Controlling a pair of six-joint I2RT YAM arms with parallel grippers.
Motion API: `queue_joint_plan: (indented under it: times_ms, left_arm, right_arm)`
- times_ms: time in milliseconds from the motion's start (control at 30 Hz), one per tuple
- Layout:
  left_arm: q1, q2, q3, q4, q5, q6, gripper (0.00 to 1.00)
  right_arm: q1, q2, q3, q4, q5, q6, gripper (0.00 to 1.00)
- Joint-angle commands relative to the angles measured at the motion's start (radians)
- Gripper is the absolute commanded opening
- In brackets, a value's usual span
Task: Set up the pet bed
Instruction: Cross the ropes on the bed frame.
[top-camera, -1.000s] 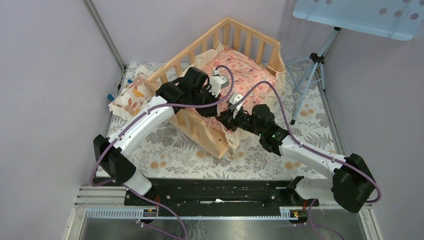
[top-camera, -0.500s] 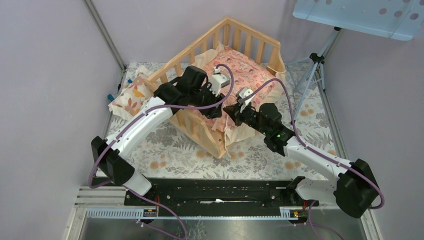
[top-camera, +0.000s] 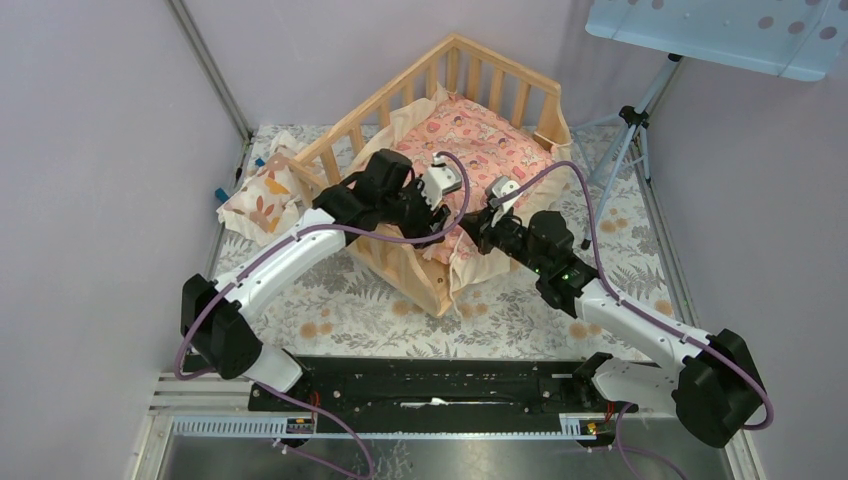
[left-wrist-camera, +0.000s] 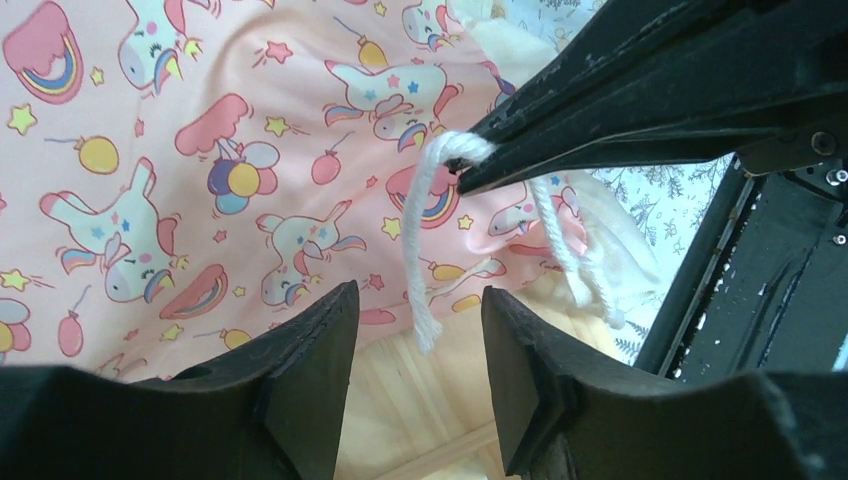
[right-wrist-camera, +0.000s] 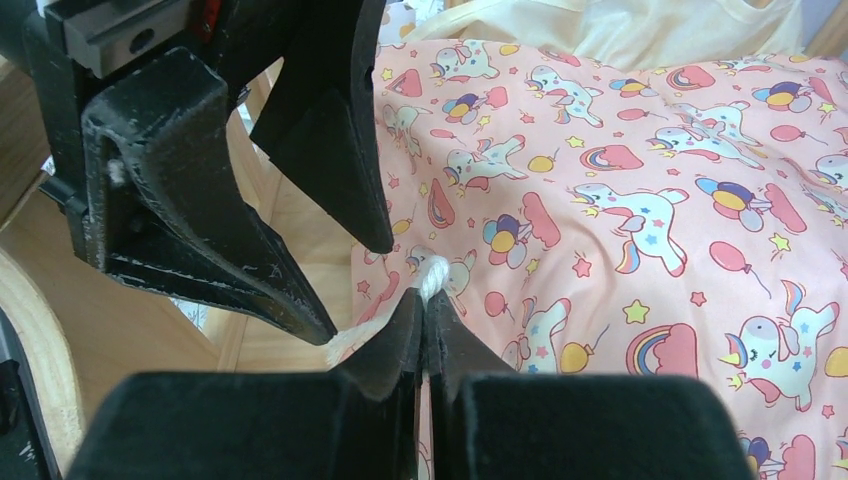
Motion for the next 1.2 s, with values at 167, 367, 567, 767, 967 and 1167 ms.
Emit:
queue_joint_plan:
  times_ms: [167, 367, 567, 767, 967, 1167]
  left_arm:
    - [0.002, 0.053, -0.008, 0.143, 0.024, 0.045, 0.53]
    - [0.017, 0.086, -0.021, 0.161, 0.03, 0.034, 0.51]
    - [0.032, 0.091, -0.06, 0.176, 0.058, 0.011, 0.47]
    - [0.033, 0.095, -0.087, 0.18, 0.091, -0.016, 0.31]
    - [0.033, 0.095, -0.067, 0.135, 0.07, -0.029, 0.0]
    - [0.034, 0.041, -0.019, 0.061, -0.024, -0.036, 0.0]
  right_arm:
    - [-0.014, -0.024, -0.003, 0.065, -0.033, 0.035, 0.0]
    - [-0.016, -0.022, -0.002, 0.068, -0.037, 0.038, 0.0]
    - [-0.018, -0.019, -0.001, 0.069, -0.034, 0.038, 0.0]
    - [-0.021, -0.016, -0.008, 0.071, -0.029, 0.038, 0.0]
    - [-0.023, -0.025, -0.016, 0.055, -0.023, 0.038, 0.0]
    - [-0.023, -0.032, -0.034, 0.022, -0.011, -0.004, 0.16]
